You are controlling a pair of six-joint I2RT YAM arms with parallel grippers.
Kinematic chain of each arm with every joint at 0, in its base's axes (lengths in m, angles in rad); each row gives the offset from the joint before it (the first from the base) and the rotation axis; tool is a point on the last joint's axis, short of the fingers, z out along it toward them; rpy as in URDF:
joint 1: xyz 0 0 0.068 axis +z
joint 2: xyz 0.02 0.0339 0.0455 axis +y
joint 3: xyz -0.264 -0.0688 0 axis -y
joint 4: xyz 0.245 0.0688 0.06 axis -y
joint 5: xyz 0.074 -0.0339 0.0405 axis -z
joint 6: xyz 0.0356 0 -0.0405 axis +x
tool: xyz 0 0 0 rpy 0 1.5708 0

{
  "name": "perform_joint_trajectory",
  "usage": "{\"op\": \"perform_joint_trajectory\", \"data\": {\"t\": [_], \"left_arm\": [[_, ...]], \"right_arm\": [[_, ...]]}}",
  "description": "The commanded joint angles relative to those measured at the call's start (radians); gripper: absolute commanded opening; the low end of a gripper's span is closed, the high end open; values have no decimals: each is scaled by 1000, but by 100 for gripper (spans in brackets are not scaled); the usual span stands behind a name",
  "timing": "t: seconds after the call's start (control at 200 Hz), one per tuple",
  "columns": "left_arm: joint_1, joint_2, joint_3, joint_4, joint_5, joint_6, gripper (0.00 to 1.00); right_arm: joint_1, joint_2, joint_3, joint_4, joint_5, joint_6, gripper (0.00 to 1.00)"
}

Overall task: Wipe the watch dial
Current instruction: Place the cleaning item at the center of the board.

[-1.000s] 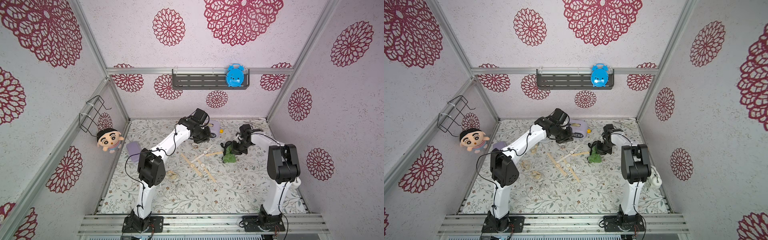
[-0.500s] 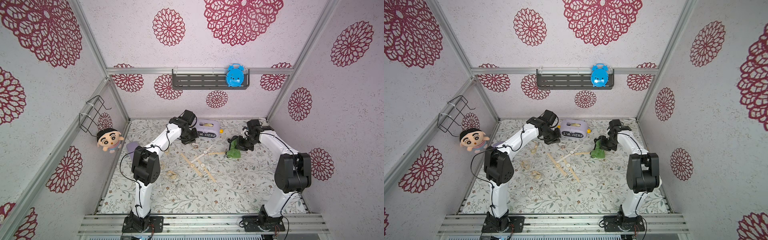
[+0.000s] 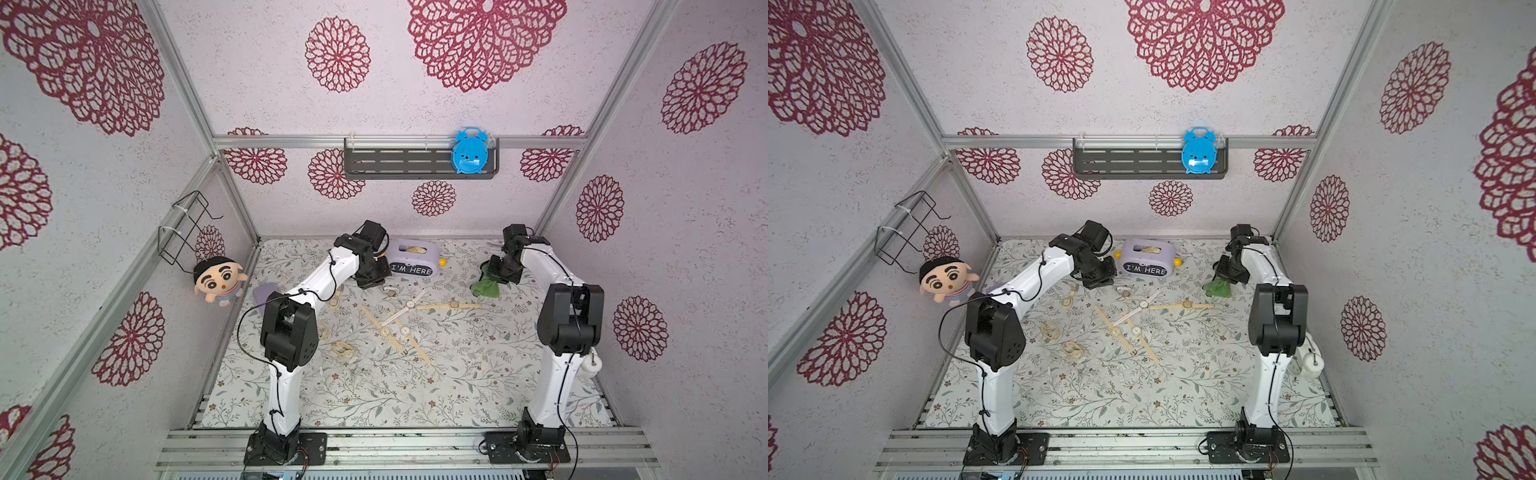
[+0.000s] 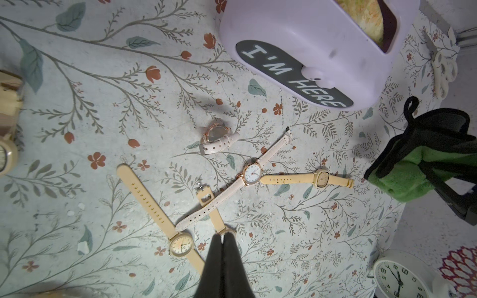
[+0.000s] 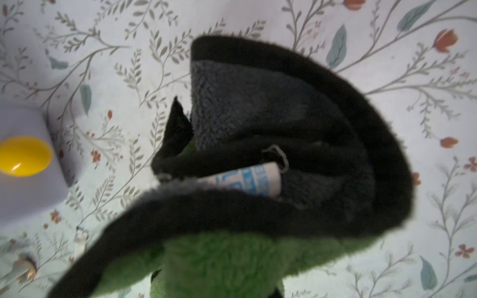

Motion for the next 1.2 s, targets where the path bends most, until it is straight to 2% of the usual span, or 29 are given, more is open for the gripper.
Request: {"op": "perform_joint_trajectory", "data": {"t": [0.0,0.175,0.235,0.355,0.395,0.415,0.43,0.575,0.816,0.911,0.976,1.196], "left_arm": [[5,15,30,-23,-25,-1,1],[4,13,23,-29,-41,4,2],[3,6,6,-14,-41,2,3],[4,6,-17,2,-54,1,9],[2,10,-17,-1,-62,5,10],[0,12,-16,-1,-66,7,11],[0,11,-16,-1,-69,8,12],[-5,27,-5,1,-102,16,24],[-68,88,25,65,-184,80,60],[-77,136,58,49,-157,58,62],[-84,152,61,72,-154,43,69],[-87,214,106,79,-151,18,70]], "right_arm": [[-40,23,64,-42,51,-16,2],[-67,23,68,-27,9,-40,20],[-67,15,59,-25,1,-45,30],[-67,-11,19,-12,-14,-43,61],[-67,-20,5,-6,-16,-41,80],[-66,-26,-2,-1,-20,-40,95],[-67,-30,-7,1,-22,-40,98],[-64,-77,-44,9,-33,-35,99],[-46,-190,-140,31,-57,-7,99],[-39,-231,-177,33,-64,-1,99],[-39,-254,-195,33,-68,0,99],[-29,-310,-235,33,-100,15,99]]}}
